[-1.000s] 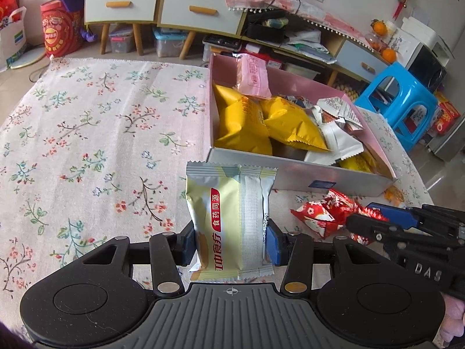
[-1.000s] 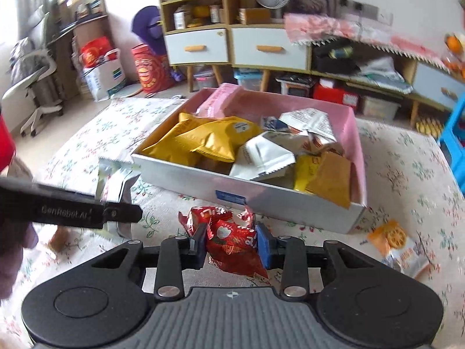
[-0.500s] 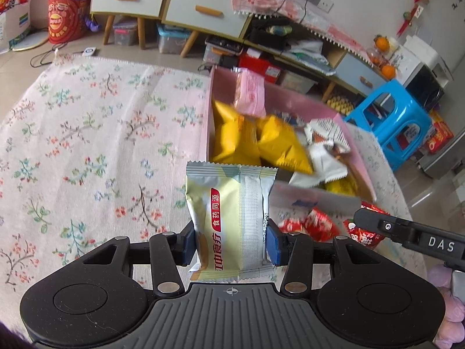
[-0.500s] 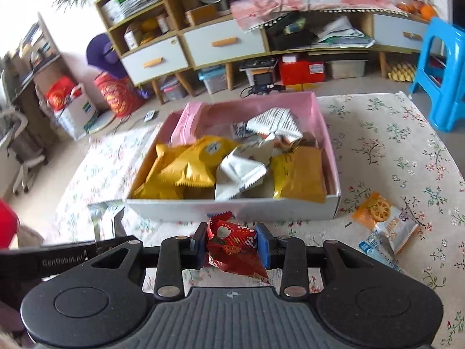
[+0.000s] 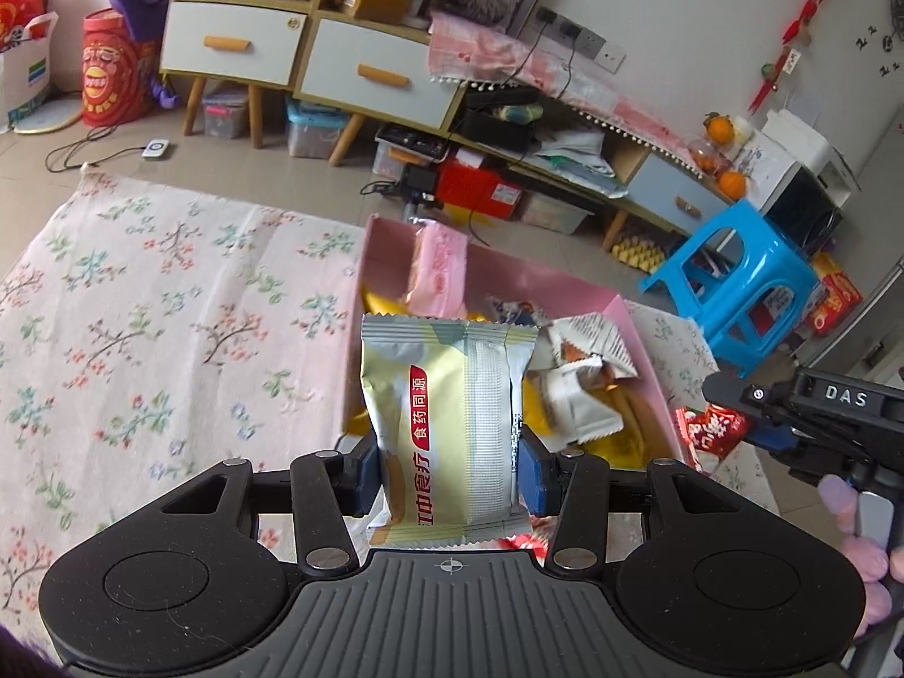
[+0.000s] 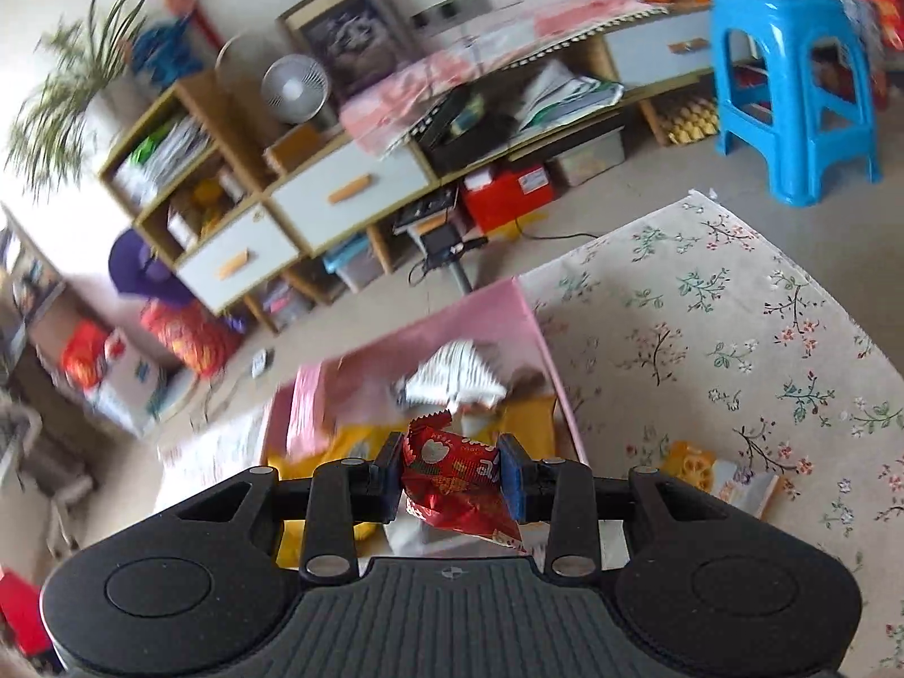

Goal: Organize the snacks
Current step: 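Lower the pastry packet and red candy pack into the pink box and open both tools, then move both tools back toward the red candy pack and clear bread-stick packet, then grasp the red candy pack with the left tool while the right tool grasps the clear bread-stick packet, then carry the red candy pack and bread-stick packet into the pink box and release them, then move both tools back toward the wafer cake and orange biscuit packet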

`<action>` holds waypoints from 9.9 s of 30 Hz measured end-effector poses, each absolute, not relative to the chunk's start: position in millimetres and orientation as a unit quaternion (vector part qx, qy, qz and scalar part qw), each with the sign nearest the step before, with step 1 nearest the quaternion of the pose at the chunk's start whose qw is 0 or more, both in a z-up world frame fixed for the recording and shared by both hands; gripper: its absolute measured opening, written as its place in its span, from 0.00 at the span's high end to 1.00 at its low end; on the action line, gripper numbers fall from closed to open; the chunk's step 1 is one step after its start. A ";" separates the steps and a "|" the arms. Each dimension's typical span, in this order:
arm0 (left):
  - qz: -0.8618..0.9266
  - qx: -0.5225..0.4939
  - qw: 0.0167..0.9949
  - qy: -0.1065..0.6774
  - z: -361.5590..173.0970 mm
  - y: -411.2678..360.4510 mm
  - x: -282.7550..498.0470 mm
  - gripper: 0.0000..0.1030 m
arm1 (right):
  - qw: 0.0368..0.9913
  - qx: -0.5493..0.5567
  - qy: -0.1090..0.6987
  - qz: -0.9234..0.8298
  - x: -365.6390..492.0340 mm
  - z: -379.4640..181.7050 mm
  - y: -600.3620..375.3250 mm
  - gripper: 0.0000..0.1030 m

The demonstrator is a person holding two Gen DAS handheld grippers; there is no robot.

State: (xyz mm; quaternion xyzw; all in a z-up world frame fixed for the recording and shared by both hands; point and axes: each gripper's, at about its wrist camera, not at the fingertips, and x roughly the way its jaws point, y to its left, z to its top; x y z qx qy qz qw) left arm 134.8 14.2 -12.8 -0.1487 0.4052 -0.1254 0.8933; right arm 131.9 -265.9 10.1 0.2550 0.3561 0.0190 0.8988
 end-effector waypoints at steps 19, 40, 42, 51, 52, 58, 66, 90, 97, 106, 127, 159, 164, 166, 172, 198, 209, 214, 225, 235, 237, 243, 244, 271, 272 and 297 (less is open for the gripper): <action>-0.151 -0.120 0.897 0.397 -15.0 -51.4 219.6 0.57 | 0.857 0.362 0.362 0.057 162.7 -22.4 -277.5 0.77; -0.151 -0.079 0.909 0.381 -31.0 -58.9 221.3 0.33 | 0.858 0.388 0.336 0.023 156.1 -20.6 -287.0 0.37; -0.150 -0.079 0.908 0.383 -29.7 -57.0 216.9 0.32 | 0.859 0.385 0.337 0.025 155.6 -18.8 -286.5 0.35; -0.151 -0.076 0.907 0.386 -19.9 -46.1 189.2 0.25 | 0.860 0.377 0.341 0.035 147.1 -10.1 -284.6 0.22; -0.150 -0.076 0.907 0.387 -18.5 -44.6 185.6 0.24 | 0.860 0.378 0.342 0.036 145.9 -9.5 -285.2 0.21; -0.146 -0.067 0.908 0.388 -12.6 -36.5 159.7 0.15 | 0.858 0.373 0.349 0.043 137.3 -4.9 -285.0 0.18; -0.131 -0.073 0.902 0.406 -17.6 -22.1 125.8 0.08 | 0.863 0.349 0.360 0.056 121.0 1.4 -281.5 0.12; -0.131 -0.046 0.899 0.416 -63.5 8.8 67.0 0.07 | 0.913 0.088 0.391 0.077 69.1 -21.0 -254.7 0.09; -0.151 -0.007 0.897 0.416 -79.4 3.6 52.5 0.07 | 0.917 0.018 0.394 0.068 54.7 -40.7 -256.8 0.09; -0.201 0.052 0.899 0.385 -97.8 -17.6 39.0 0.04 | 0.917 -0.049 0.391 0.062 39.3 -67.8 -275.3 0.10; -0.239 0.071 0.910 0.333 -105.4 -71.4 76.6 0.00 | 0.925 -0.040 0.374 0.049 61.2 -83.1 -316.6 0.09; -0.279 0.096 0.905 0.306 -93.8 -87.9 73.5 0.67 | 0.917 -0.072 0.370 0.132 67.1 -71.6 -288.6 0.76; -0.280 0.071 0.903 0.316 -90.6 -82.7 73.0 0.69 | 0.912 -0.080 0.374 0.150 67.1 -67.7 -272.6 0.87; -0.277 0.060 0.903 0.321 -89.2 -78.8 73.6 0.69 | 0.909 -0.080 0.376 0.159 66.8 -65.7 -267.4 0.88; -0.265 0.017 0.900 0.346 -83.6 -63.4 77.5 0.69 | 0.903 -0.047 0.389 0.178 67.1 -58.0 -258.3 0.90; -0.225 -0.033 0.908 0.353 -38.3 -8.2 72.4 0.69 | 0.866 0.138 0.433 0.211 77.1 -17.3 -222.5 0.91; -0.201 -0.066 0.923 0.322 -14.7 11.9 80.4 0.69 | 0.879 0.175 0.404 0.181 91.7 3.8 -223.7 0.91; -0.184 -0.081 0.925 0.323 -14.9 10.8 93.5 0.69 | 0.887 0.191 0.394 0.149 103.8 6.9 -232.1 0.91; -0.137 -0.083 0.935 0.316 -27.0 -0.9 134.2 0.69 | 0.884 0.272 0.370 0.086 141.1 -1.3 -246.3 0.91; -0.127 -0.039 0.946 0.295 -34.4 -20.5 149.4 0.69 | 0.892 0.301 0.330 0.071 165.1 -2.8 -240.8 0.91; -0.126 -0.037 0.946 0.296 -37.9 -22.5 152.1 0.69 | 0.895 0.297 0.326 0.067 169.4 -3.9 -240.7 0.90; -0.128 -0.038 0.942 0.308 -46.5 -24.1 162.5 0.69 | 0.902 0.284 0.320 0.056 176.4 -11.6 -241.1 0.90; -0.128 -0.040 0.942 0.308 -47.2 -24.2 162.8 0.69 | 0.903 0.282 0.321 0.053 177.1 -12.9 -240.4 0.90; -0.135 -0.010 0.944 0.301 -39.3 -34.1 148.7 0.23 | 0.923 0.237 0.302 0.024 166.0 0.5 -236.2 0.34; -0.135 -0.012 0.944 0.302 -38.3 -33.3 147.5 0.21 | 0.923 0.236 0.301 0.023 165.1 1.5 -236.1 0.32; -0.097 -0.020 0.943 0.316 -18.8 12.7 95.6 0.05 | 0.933 0.157 0.321 0.030 120.3 16.3 -245.8 0.10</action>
